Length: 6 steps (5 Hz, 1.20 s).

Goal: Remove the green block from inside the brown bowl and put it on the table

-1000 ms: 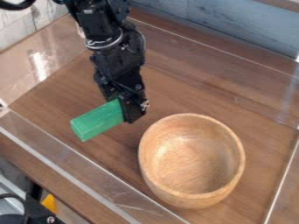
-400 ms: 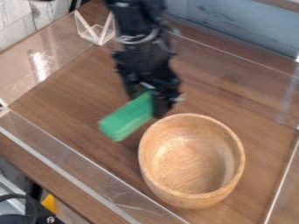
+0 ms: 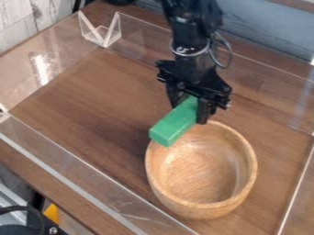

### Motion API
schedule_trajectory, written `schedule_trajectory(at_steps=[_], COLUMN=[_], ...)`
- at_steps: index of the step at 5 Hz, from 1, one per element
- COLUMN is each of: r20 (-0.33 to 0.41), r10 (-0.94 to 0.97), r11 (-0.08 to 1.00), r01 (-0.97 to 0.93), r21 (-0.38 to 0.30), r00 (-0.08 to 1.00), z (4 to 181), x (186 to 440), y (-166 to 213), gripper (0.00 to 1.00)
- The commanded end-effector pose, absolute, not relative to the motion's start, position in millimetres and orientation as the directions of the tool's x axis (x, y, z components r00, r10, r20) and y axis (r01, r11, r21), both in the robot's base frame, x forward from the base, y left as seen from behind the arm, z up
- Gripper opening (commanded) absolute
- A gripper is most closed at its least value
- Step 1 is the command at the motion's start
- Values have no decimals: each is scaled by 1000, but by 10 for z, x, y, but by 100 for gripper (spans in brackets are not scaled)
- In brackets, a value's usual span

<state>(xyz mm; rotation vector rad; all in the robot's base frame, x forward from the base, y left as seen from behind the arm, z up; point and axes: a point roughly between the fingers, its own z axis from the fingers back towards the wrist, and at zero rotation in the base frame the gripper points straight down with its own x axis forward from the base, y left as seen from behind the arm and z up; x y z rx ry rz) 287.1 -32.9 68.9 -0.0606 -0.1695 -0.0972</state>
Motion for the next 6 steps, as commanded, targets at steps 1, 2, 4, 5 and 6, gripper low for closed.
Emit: schedule_trajectory(at_steps=[1, 2, 4, 5, 6], r20=[223, 234, 252, 242, 232], r10=[-100, -117, -255, -285, -315], r11=[993, 992, 964, 956, 946], r01=[109, 124, 265, 293, 323], r21=[-32, -17, -5, 4, 5], r00=[970, 965, 934, 927, 920], z=[986, 1168, 1100, 884, 675], x=[2955, 2986, 3240, 3221, 3191], y=[-355, -365, -457, -495, -561], gripper=[0, 0, 0, 0, 0])
